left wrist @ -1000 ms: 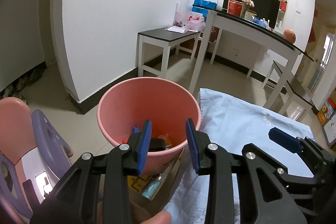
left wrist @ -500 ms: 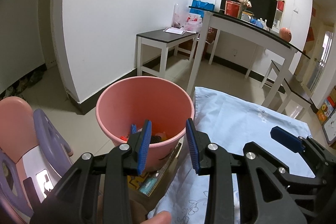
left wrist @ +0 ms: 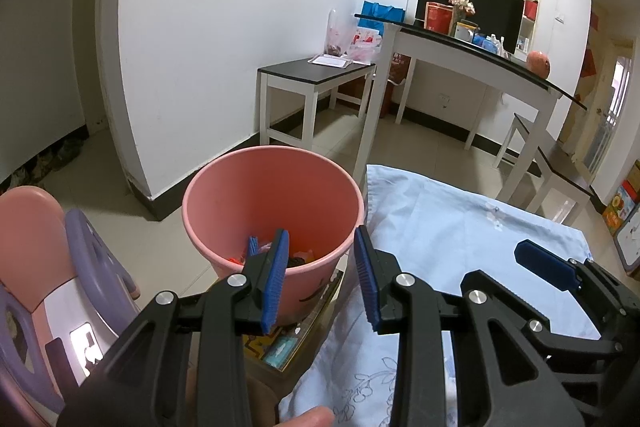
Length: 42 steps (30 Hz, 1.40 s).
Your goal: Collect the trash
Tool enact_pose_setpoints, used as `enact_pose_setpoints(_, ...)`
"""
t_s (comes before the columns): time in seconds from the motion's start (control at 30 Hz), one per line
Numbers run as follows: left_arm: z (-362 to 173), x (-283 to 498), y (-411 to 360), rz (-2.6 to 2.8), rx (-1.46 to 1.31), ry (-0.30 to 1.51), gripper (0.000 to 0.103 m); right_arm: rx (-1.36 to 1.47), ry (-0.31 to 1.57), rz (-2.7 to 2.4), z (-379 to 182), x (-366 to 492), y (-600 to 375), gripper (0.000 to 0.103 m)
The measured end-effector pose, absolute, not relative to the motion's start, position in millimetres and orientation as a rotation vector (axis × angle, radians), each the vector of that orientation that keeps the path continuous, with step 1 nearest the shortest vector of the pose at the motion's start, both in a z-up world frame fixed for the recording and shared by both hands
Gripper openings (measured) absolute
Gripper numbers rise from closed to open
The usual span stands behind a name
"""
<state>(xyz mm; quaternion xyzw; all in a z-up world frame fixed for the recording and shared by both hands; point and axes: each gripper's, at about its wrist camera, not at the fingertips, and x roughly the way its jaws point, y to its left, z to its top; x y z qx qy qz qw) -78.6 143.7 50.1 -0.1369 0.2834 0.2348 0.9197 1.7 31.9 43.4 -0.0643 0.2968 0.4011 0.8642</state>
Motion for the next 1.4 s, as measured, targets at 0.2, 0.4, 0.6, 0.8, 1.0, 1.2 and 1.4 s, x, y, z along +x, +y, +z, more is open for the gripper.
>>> enact_pose_setpoints(0.2,49.8,-78.5,143.1,0.482,-0.282,0.582,0.034,-0.134,0.622,0.842,43.2,1.8,31.7,0.067)
enact_pose_setpoints(0.4,49.4,-78.6,142.3,0.483,-0.28,0.581,0.034,-0.134,0.623,0.841,42.9,1.8,31.7,0.068)
enact_pose_setpoints(0.6,49.7,-79.5,142.6,0.483,-0.284,0.579,0.034,-0.134,0.623,0.841,42.6,0.2,31.7,0.067)
enact_pose_setpoints(0.8,51.3,-80.8,140.7,0.483,-0.283,0.58,0.034,-0.135,0.626,0.842,42.3,-0.2,31.9,0.068)
enact_pose_setpoints(1.0,51.0,-80.8,140.8,0.483,-0.284,0.58,0.034,-0.137,0.63,0.844,39.7,-1.1,32.2,0.067)
enact_pose_setpoints(1.2,51.7,-82.8,139.5,0.485,-0.283,0.588,0.034,-0.138,0.635,0.846,38.0,-1.2,32.3,0.067)
enact_pose_setpoints(1.4,51.4,-82.5,140.1,0.485,-0.283,0.592,0.034,-0.138,0.636,0.844,38.1,-1.3,32.4,0.067)
